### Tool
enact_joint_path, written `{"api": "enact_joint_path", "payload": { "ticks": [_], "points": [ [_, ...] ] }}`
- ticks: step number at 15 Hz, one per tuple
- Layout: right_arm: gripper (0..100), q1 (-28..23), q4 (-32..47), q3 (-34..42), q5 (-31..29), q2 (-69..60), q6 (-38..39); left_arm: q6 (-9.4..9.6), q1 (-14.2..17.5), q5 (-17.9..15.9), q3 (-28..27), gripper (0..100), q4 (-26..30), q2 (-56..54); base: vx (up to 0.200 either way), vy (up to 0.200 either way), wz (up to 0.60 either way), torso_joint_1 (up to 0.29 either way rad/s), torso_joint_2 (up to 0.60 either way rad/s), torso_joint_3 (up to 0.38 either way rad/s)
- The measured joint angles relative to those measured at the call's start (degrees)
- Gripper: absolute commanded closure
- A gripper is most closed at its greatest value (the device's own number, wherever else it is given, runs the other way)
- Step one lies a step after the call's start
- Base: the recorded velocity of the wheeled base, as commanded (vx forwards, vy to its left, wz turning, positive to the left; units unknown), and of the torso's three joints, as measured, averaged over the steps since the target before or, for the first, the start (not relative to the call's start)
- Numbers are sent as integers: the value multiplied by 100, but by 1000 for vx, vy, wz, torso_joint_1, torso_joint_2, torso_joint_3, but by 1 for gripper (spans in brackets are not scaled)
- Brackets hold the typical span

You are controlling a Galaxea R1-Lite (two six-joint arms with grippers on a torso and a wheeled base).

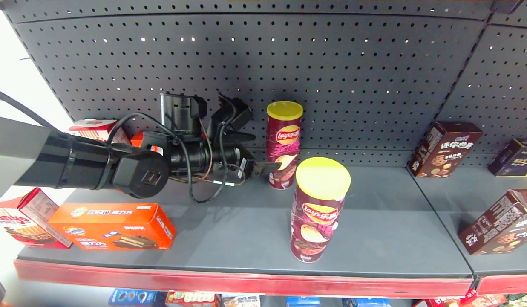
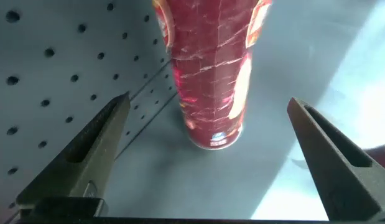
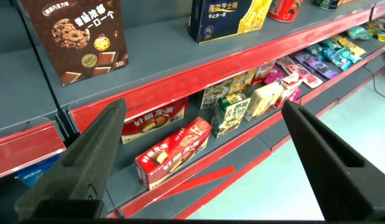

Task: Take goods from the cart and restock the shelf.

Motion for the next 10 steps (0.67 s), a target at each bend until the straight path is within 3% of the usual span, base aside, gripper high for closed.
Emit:
{"api": "enact_joint_path", "payload": {
  "ticks": [5, 10],
  "points": [
    [0, -2, 0, 0, 0, 0, -2, 0, -123, 758, -62, 0, -20, 168, 0, 0, 0, 0, 0, 0],
    [0, -2, 0, 0, 0, 0, 0, -29, -165, 1109, -187, 0, -15, 313, 0, 0, 0, 0, 0, 0]
  ]
}}
